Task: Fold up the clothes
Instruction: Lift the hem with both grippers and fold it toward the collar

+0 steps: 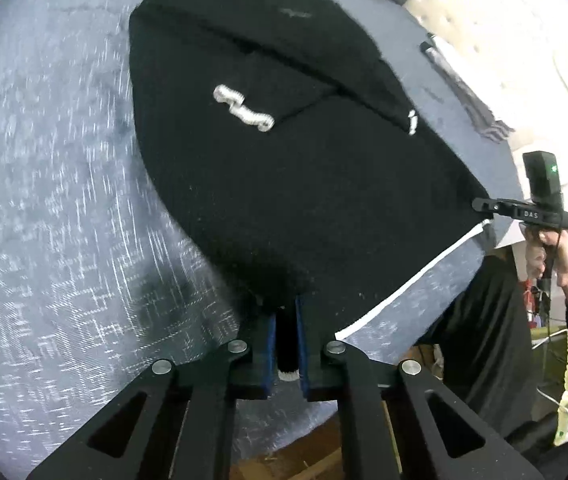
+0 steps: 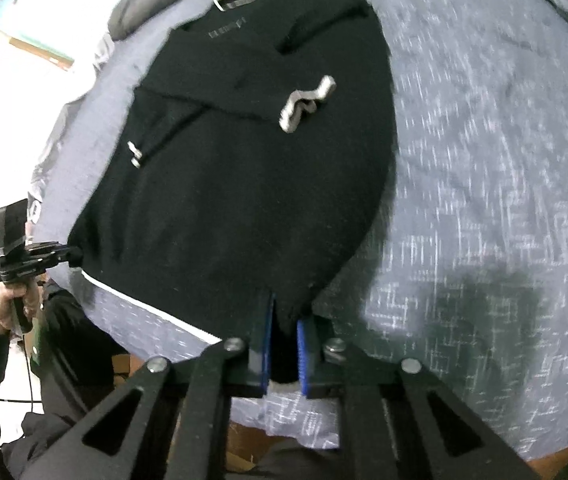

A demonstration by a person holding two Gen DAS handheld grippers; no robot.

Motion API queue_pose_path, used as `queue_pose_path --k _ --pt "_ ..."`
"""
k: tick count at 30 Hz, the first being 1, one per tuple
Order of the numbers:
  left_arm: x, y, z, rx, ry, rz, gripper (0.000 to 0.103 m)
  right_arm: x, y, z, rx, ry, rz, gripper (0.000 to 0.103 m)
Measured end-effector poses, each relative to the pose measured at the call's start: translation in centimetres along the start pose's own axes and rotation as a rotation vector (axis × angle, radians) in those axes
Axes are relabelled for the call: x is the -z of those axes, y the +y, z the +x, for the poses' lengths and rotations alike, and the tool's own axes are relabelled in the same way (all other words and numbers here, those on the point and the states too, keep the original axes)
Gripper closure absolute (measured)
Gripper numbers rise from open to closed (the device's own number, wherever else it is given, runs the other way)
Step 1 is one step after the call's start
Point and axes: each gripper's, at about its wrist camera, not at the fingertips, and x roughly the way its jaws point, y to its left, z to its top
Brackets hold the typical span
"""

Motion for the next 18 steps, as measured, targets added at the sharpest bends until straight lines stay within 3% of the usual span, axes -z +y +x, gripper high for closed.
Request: queue_pose_path --k 10,18 --pt "-1.1 -2.2 -5.6 0.024 -0.133 0.072 0.096 -1.8 3.1 -6.3 -0.078 -0.171 -0.056 0.095" --pt "-2.5 -3.7 -6.4 0.028 -0.169 0.090 0.097 -1.7 4.8 -8.4 -0.104 -0.216 -0.095 0.095"
